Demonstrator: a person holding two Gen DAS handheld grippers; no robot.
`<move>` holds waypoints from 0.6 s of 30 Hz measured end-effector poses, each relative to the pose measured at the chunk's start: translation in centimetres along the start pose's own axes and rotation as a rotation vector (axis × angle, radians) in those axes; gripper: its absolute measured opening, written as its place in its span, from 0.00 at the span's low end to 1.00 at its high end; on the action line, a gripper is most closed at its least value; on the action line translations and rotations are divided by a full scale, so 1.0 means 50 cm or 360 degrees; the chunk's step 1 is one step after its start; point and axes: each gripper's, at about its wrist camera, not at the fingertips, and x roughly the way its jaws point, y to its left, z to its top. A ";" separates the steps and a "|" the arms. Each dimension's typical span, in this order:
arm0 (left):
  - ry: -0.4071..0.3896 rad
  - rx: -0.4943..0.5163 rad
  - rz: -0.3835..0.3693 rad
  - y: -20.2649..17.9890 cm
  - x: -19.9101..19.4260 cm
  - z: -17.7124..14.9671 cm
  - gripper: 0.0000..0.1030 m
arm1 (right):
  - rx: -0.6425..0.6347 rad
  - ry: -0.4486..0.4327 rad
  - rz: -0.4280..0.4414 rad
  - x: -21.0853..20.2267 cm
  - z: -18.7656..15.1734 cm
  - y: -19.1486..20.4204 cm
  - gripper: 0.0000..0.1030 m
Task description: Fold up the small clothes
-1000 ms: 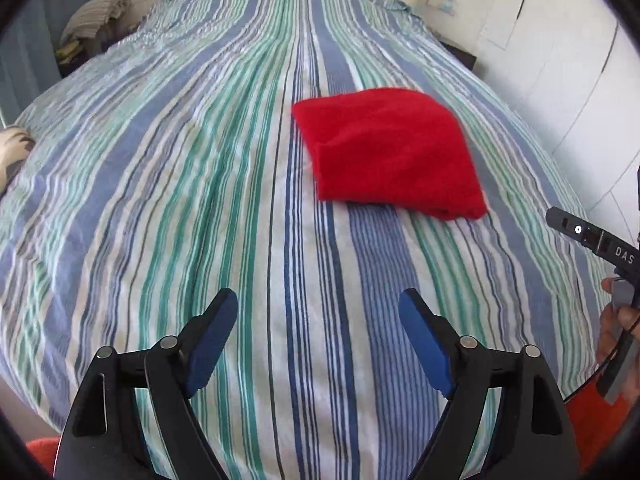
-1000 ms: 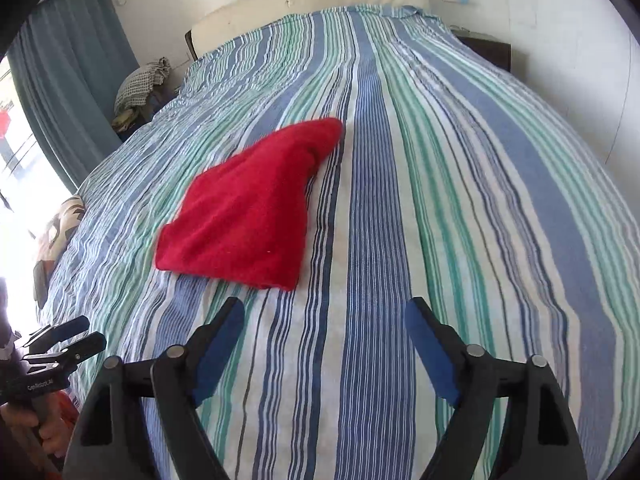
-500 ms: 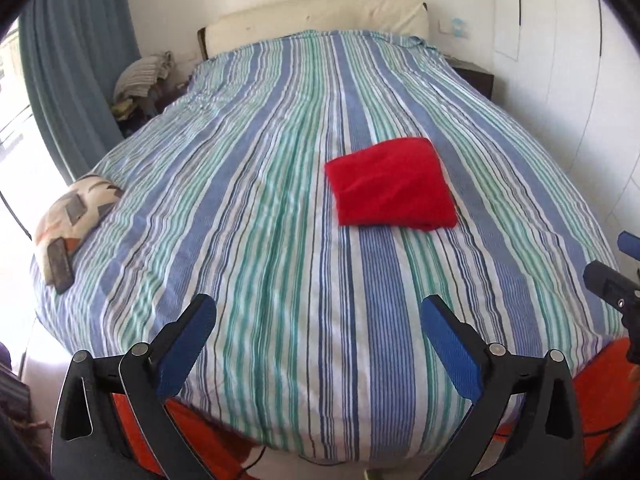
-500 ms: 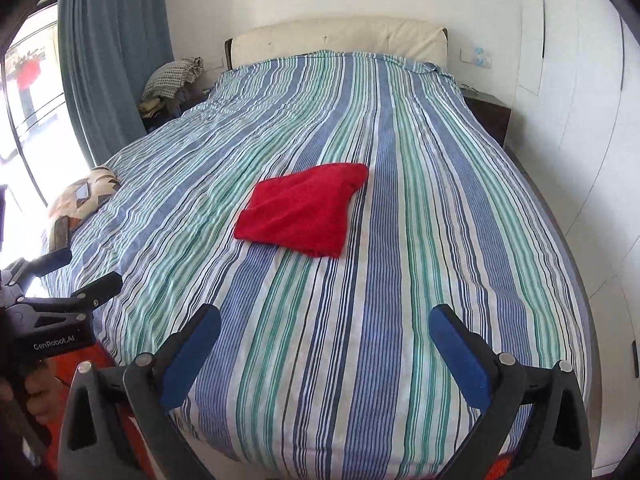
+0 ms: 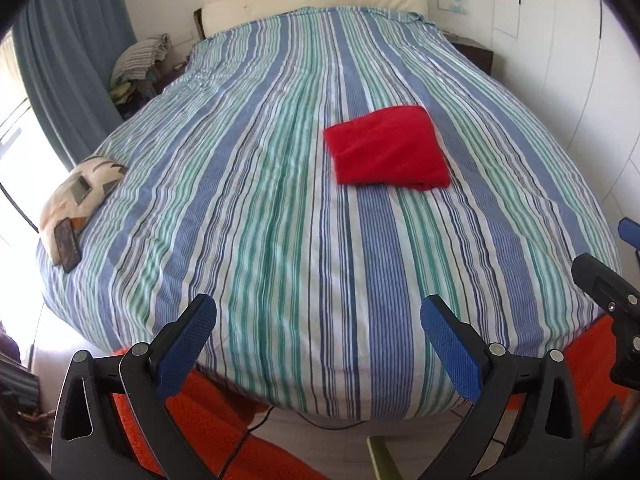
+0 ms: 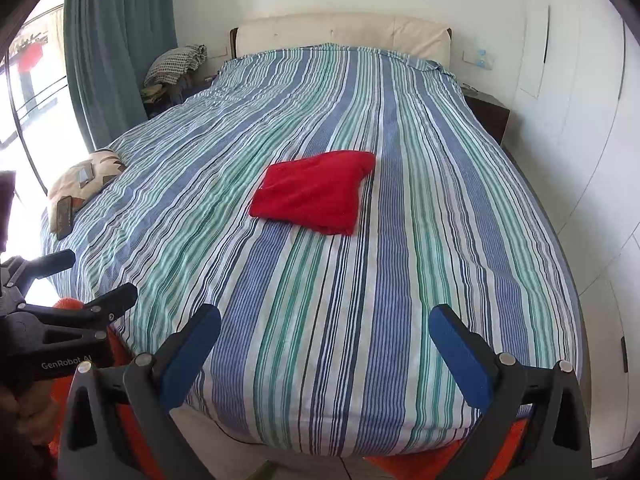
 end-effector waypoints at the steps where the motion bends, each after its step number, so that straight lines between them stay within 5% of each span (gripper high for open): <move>1: 0.0005 -0.0003 0.0008 0.001 0.001 -0.002 0.99 | 0.0004 0.0004 0.0003 0.000 0.000 -0.001 0.99; 18: 0.0029 0.0030 0.0072 0.003 -0.001 -0.005 0.99 | -0.0071 0.0070 -0.0017 0.000 -0.004 0.018 0.99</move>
